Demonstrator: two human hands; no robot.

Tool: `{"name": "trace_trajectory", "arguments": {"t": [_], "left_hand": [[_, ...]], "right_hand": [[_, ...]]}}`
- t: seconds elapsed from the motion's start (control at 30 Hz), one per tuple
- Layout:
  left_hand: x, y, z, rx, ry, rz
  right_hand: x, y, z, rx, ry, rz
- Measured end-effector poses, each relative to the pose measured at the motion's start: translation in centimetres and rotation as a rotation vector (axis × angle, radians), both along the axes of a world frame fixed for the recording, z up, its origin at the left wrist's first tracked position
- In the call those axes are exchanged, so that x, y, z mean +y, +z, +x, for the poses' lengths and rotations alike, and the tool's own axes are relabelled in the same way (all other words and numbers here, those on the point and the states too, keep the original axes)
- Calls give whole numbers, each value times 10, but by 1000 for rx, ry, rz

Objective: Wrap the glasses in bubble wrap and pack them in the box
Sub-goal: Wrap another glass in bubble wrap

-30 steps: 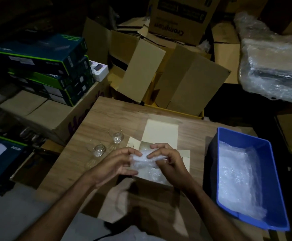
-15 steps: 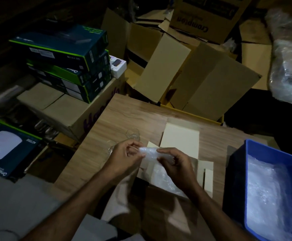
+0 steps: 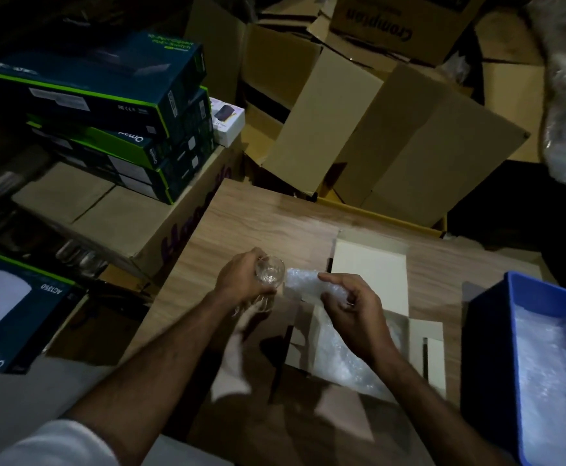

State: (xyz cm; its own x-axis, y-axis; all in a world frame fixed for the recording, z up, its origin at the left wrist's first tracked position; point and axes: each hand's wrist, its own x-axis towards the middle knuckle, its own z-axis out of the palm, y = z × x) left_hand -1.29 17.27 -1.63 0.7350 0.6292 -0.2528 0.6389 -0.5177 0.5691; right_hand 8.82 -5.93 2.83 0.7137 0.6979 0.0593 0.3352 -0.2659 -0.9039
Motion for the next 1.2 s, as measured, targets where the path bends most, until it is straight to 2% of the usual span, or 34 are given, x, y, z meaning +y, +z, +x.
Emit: {"name": "trace_trajectory", "arguments": {"t": [0.1,0.27,0.47,0.6,0.7,0.9,1.03,1.2], "left_hand": [[0,2,2,-56,-33,-90],[-7,21,-1,-257,-126,-164],[-32,68,2,-406,-254,7],[-56,82,5,-471,-287,22],[-78,85,5,-497,-291,8],[-121,88,10,-538,-297,-87],[-146,91,15,-542,-290,-176],[-167,83,22,-548,-196,-337]], "right_hand": [[4,-1,1,26,-29,14],[5,10,5,101,-79,55],[-2,43,13,-274,71,5],[-15,63,17,-315,218,-106],[-26,71,23,-426,253,-193],[-56,78,30,-479,66,-201],[-75,79,39,-515,193,-226],[-110,83,54,-691,428,-399]]}}
